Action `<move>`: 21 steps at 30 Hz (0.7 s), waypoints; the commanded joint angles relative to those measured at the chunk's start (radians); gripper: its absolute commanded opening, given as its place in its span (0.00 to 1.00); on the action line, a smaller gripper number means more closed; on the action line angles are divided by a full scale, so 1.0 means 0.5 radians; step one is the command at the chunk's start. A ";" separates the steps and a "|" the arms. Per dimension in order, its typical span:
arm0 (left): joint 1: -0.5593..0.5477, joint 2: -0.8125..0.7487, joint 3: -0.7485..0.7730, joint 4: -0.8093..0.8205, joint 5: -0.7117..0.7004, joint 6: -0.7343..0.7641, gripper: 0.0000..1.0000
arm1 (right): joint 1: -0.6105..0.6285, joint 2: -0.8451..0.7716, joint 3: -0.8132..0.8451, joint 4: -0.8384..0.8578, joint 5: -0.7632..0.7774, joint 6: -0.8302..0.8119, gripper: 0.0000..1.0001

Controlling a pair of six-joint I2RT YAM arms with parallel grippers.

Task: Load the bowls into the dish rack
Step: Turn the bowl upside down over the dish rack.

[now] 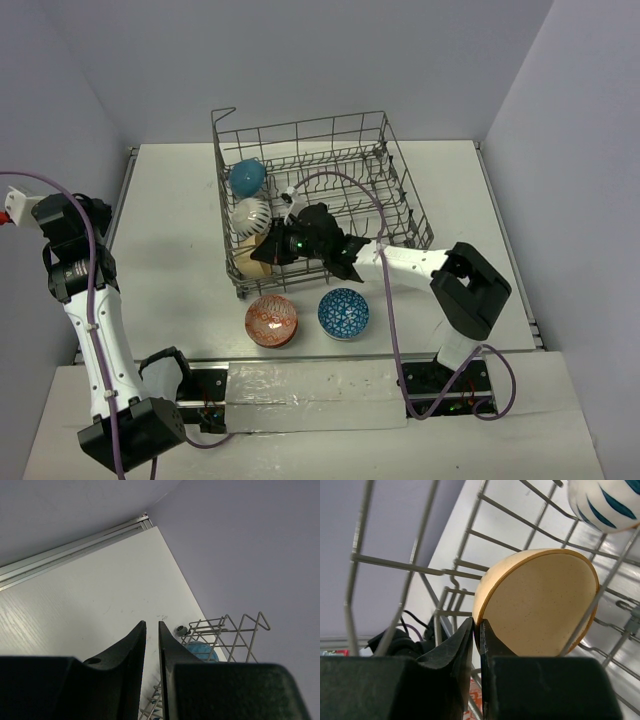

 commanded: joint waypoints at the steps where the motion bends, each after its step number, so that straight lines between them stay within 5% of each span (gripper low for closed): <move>1: -0.010 -0.003 0.014 0.070 -0.021 0.048 0.21 | -0.042 -0.150 -0.014 0.083 0.082 -0.051 0.14; 14: -0.019 -0.003 0.014 0.067 -0.031 0.054 0.21 | -0.069 -0.172 -0.032 0.068 0.079 -0.064 0.34; 21: -0.026 -0.006 0.014 0.073 -0.034 0.057 0.21 | -0.075 -0.175 -0.023 0.037 0.073 -0.100 0.36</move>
